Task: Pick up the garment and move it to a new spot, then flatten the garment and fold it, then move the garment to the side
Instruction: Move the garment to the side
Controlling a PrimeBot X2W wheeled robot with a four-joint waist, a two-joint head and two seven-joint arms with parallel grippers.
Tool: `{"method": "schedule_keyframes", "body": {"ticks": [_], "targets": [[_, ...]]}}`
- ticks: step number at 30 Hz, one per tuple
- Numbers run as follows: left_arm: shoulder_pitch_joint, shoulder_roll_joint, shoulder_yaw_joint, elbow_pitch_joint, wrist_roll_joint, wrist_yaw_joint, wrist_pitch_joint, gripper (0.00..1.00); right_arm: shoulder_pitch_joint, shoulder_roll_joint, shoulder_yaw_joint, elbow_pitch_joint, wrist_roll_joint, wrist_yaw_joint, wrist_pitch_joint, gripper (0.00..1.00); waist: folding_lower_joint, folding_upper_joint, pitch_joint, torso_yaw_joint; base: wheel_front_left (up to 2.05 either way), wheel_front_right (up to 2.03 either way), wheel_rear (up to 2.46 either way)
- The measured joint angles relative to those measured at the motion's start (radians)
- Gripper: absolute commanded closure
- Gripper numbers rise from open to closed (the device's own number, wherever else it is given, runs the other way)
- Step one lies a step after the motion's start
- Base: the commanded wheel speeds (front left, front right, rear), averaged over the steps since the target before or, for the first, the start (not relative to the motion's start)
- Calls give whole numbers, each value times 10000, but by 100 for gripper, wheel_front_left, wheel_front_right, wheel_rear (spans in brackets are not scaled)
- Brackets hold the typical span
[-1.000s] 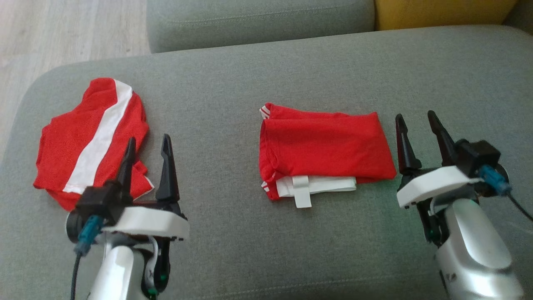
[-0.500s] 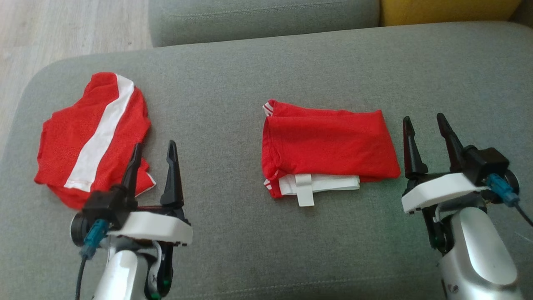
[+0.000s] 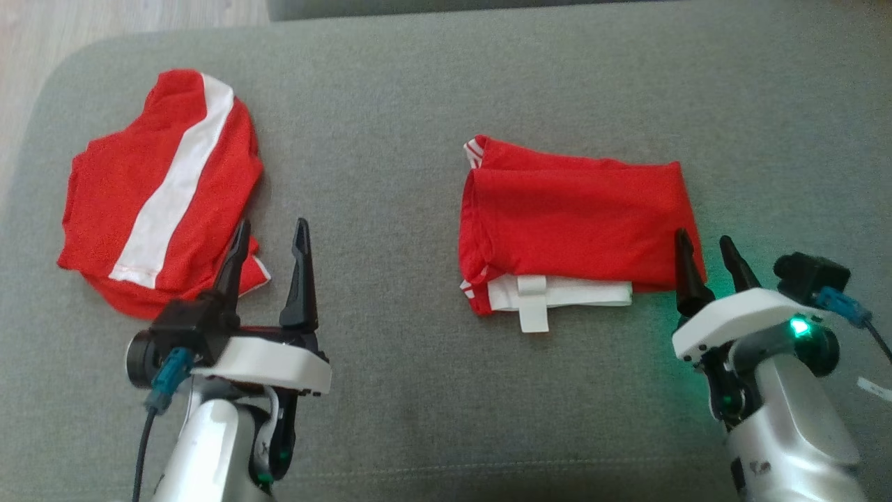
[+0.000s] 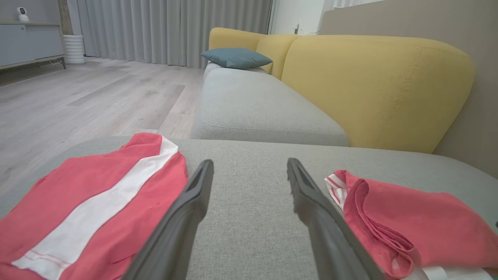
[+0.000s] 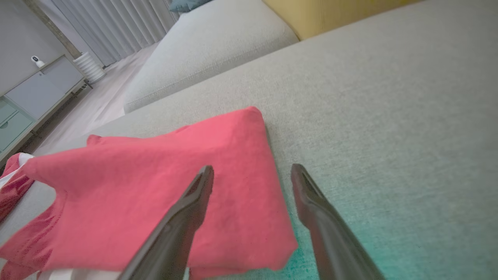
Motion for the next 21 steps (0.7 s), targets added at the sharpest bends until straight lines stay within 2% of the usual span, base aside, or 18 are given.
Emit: {"method": "schedule_keyframes", "body": {"ticks": [18,19,20,21], "targets": [[-645,-4,265,-79,242,-219,0,0,-2313,-146,662,2909,761,-2,-997,2,0,0,1192,333,0,0,0],[-656,-4,320,-79,242,-219,0,0,-2362,-161,711,3005,807,0,-1060,85,0,0,1203,327,0,0,0],[-662,-2,357,-79,242,-219,0,0,-2428,-169,755,3099,857,-2,-1097,100,0,0,1200,320,0,0,0],[-662,-4,380,-79,242,-219,0,0,-2494,-180,788,3183,905,-2,-1139,100,0,0,1188,306,0,0,0]]}}
